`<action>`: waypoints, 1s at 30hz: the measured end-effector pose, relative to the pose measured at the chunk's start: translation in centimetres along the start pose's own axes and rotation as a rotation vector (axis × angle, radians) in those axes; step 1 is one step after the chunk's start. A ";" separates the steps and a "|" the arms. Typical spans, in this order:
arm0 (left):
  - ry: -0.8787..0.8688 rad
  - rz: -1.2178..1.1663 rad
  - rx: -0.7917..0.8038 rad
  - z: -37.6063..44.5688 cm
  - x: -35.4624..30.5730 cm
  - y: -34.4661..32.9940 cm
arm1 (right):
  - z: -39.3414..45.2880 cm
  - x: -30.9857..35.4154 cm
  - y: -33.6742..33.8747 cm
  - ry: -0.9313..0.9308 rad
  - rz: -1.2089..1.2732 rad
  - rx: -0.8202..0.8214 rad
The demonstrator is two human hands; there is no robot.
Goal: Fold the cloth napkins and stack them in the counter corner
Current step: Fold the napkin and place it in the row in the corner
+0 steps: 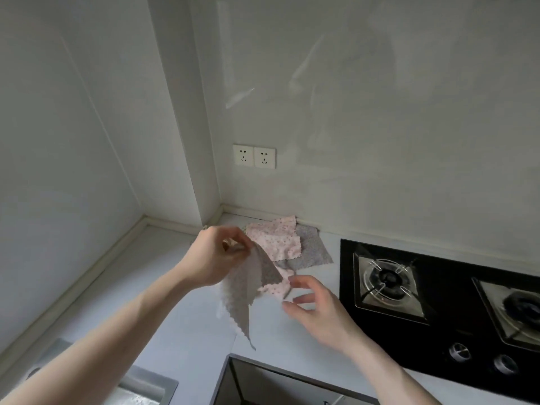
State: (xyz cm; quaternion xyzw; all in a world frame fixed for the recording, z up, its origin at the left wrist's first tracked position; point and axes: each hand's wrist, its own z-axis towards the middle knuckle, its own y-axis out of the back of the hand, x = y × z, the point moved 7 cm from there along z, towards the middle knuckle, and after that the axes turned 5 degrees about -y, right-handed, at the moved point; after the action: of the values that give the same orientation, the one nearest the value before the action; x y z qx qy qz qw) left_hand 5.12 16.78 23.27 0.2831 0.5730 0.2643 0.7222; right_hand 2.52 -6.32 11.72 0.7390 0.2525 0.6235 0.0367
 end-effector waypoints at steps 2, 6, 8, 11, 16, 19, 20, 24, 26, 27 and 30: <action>-0.077 0.001 0.090 -0.6 -1.9 -1.1 | -0.4 1.7 -0.4 0.054 0.010 -0.025; -0.185 0.029 0.210 -1.6 -5.2 -3.1 | -0.4 3.3 -0.1 0.140 -0.081 -0.143; -0.217 0.015 0.247 -2.1 -6.0 -3.5 | -0.4 3.2 0.5 0.164 -0.129 -0.206; -0.241 -0.005 0.285 -2.6 -6.3 -3.7 | -0.9 3.9 1.3 0.180 -0.161 -0.233; -0.252 0.094 0.283 -2.5 -5.6 -3.6 | -2.0 3.2 3.4 0.156 -0.158 -0.249; -0.211 0.181 0.310 -2.5 -3.7 -3.9 | -2.5 2.4 4.5 0.144 -0.182 -0.206; -0.211 0.213 0.314 -2.7 -3.0 -4.2 | -2.6 2.0 4.7 0.133 -0.205 -0.184; -0.198 0.215 0.327 -3.8 -0.1 -6.3 | -3.3 -1.0 5.2 0.078 -0.257 -0.138; -0.150 0.208 0.330 -4.6 1.6 -7.6 | -3.8 -2.6 5.3 0.045 -0.272 -0.111; -0.131 0.198 0.342 -5.1 2.3 -8.3 | -4.2 -3.3 5.2 0.034 -0.281 -0.092; -0.115 0.122 0.425 -6.7 3.8 -10.4 | -5.0 -5.5 5.1 -0.007 -0.305 -0.047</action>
State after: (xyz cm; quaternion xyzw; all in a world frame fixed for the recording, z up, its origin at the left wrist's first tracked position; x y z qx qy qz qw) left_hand -0.12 12.89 12.10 0.4779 0.5553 0.1643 0.6605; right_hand -1.01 -14.37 9.79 0.6932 0.3472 0.6138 0.1490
